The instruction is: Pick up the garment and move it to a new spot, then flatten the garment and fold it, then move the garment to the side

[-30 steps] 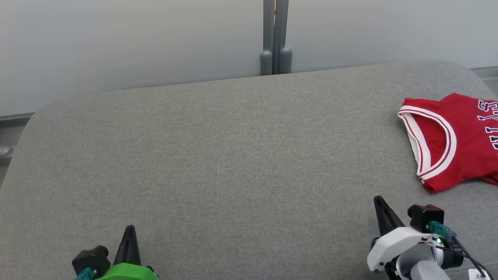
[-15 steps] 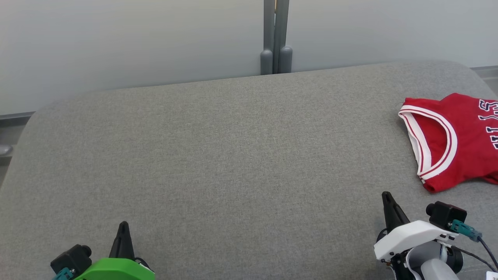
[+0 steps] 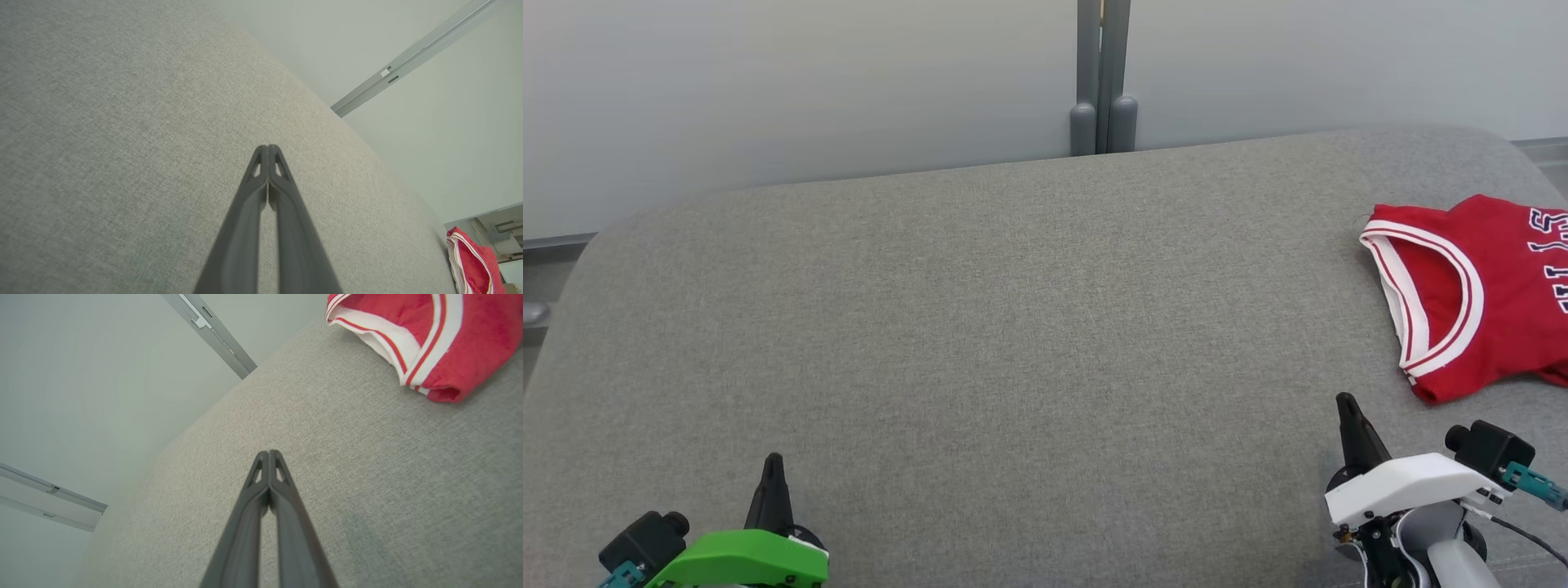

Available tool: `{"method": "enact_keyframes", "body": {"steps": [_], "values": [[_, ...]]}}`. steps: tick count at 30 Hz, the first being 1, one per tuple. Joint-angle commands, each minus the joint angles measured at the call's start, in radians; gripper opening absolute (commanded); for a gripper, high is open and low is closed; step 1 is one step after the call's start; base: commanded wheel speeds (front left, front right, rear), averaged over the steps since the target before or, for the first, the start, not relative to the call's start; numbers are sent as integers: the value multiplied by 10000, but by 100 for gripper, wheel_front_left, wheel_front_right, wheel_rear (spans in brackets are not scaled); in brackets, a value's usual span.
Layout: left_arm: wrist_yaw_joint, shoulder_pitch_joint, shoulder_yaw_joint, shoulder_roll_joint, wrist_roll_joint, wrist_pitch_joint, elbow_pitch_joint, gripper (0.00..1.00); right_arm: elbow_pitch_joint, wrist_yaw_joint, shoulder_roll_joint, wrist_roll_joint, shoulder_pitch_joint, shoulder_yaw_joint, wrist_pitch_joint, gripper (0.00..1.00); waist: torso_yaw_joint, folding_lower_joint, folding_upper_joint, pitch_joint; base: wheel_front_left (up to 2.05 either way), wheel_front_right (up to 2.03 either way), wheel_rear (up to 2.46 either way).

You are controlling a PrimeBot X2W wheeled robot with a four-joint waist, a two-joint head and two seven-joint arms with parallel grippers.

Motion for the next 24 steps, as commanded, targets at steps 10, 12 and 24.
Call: {"method": "enact_keyframes", "body": {"steps": [10,12,24], "values": [[-201,-355,240,66,-1492,394,-379,0,-514,0,-67,1740,46,-156,389,0,8,0,0,18,0,0,0],[-219,-365,271,67,-1740,461,-419,0,-573,0,-69,2012,52,-176,448,0,10,0,0,21,0,0,0],[-341,-443,441,80,-3069,816,-624,0,-891,0,-78,3516,130,-293,800,0,19,0,0,41,0,0,0]]}}
